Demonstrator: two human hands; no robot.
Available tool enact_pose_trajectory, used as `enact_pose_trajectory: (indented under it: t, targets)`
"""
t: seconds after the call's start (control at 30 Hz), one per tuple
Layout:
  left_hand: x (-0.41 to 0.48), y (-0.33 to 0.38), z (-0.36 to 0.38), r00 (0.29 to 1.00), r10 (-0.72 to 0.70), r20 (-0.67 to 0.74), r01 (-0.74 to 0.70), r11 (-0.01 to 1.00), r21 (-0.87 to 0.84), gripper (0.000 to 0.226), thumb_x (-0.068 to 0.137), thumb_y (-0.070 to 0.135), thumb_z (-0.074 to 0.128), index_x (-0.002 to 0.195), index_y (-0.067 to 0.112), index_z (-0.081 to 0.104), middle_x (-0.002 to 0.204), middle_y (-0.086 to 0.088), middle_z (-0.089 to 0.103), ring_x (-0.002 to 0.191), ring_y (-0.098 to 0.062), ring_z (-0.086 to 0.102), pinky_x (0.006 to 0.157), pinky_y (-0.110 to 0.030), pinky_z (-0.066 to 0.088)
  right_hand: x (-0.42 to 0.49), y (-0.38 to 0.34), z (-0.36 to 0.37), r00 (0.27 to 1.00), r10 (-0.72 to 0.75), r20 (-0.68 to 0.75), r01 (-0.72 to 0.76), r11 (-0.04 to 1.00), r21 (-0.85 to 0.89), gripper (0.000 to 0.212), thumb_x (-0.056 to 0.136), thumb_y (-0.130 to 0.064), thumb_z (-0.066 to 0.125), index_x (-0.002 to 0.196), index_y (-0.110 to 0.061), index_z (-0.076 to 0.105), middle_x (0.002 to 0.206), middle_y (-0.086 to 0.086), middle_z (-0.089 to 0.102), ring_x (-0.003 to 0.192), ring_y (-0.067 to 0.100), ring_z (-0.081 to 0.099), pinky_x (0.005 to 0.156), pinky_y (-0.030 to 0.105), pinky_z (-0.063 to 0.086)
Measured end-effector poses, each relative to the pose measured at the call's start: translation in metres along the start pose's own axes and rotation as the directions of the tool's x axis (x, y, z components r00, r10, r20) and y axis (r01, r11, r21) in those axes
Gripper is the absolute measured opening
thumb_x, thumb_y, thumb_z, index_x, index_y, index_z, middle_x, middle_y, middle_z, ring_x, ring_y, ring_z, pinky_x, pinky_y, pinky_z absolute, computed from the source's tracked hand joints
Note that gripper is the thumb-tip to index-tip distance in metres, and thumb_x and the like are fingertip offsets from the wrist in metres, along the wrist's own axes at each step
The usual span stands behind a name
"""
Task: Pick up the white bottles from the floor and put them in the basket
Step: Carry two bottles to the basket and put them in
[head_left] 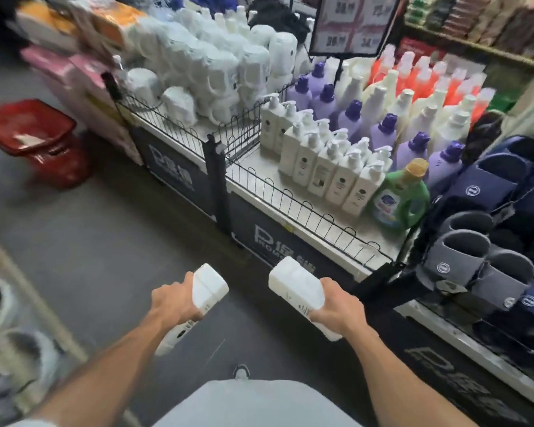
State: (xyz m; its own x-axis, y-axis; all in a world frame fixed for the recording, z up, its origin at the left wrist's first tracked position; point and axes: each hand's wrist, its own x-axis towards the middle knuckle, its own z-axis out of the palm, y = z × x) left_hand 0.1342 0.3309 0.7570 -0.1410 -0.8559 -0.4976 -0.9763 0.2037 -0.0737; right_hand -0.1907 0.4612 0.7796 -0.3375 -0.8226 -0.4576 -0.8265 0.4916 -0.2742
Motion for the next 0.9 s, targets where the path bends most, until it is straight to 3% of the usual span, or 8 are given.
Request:
enact_pose_trajectory:
  t: [0.13,0.27,0.43,0.6,0.9]
  targets:
    - [0.012,-0.042,-0.011,0.997,-0.083,-0.008,0.082,0.993,-0.087,0.081,0.063,0.054,0.073,0.127,0.024,0.034,0.107,-0.001,0.069,0.097,-0.029,0.067,0.074,-0.032,0.044,0.028,-0.048,-0.006,0.997,-0.08,0.013,0.08,0.996,-0.026,0.064,0.068,-0.045,0.074,0.122,-0.033,0.041,0.102,-0.012,0.061,0.083,0.014,0.06,0.065,0.031,0.042]
    - [0.022,-0.075,-0.018,0.986,-0.166,-0.005,0.163,0.976,-0.144,0.083,0.065,0.052,0.073,0.132,0.025,0.032,0.108,-0.004,0.07,0.101,-0.031,0.066,0.075,-0.033,0.043,0.059,-0.096,-0.009,0.985,-0.168,0.047,0.17,0.984,-0.046,0.064,0.068,-0.044,0.076,0.121,-0.035,0.041,0.102,-0.012,0.061,0.085,0.012,0.061,0.077,0.035,0.054]
    - [0.034,-0.114,-0.017,0.961,-0.276,0.01,0.269,0.927,-0.263,0.102,0.064,0.054,0.075,0.148,0.034,0.019,0.118,-0.007,0.069,0.106,-0.034,0.066,0.081,-0.035,0.047,0.106,-0.153,-0.007,0.953,-0.282,0.108,0.294,0.949,-0.115,0.07,0.067,-0.045,0.074,0.126,-0.034,0.04,0.1,-0.012,0.062,0.086,0.013,0.063,0.078,0.036,0.055]
    - [0.049,-0.152,-0.02,0.924,-0.382,0.007,0.359,0.861,-0.361,0.12,0.058,0.055,0.069,0.155,0.043,0.0,0.119,-0.008,0.07,0.108,-0.035,0.066,0.083,-0.036,0.051,0.164,-0.217,-0.01,0.877,-0.437,0.198,0.476,0.845,-0.245,0.061,0.067,-0.045,0.072,0.118,-0.033,0.04,0.104,-0.01,0.059,0.083,0.018,0.06,0.075,0.037,0.053]
    - [0.064,-0.206,-0.04,0.821,-0.561,0.105,0.548,0.724,-0.419,0.113,0.059,0.058,0.069,0.152,0.048,0.005,0.116,-0.005,0.071,0.103,-0.031,0.068,0.079,-0.033,0.05,0.249,-0.332,-0.013,0.732,-0.595,0.332,0.673,0.706,-0.218,0.067,0.069,-0.045,0.076,0.123,-0.03,0.039,0.111,-0.009,0.06,0.095,0.019,0.065,0.082,0.041,0.056]
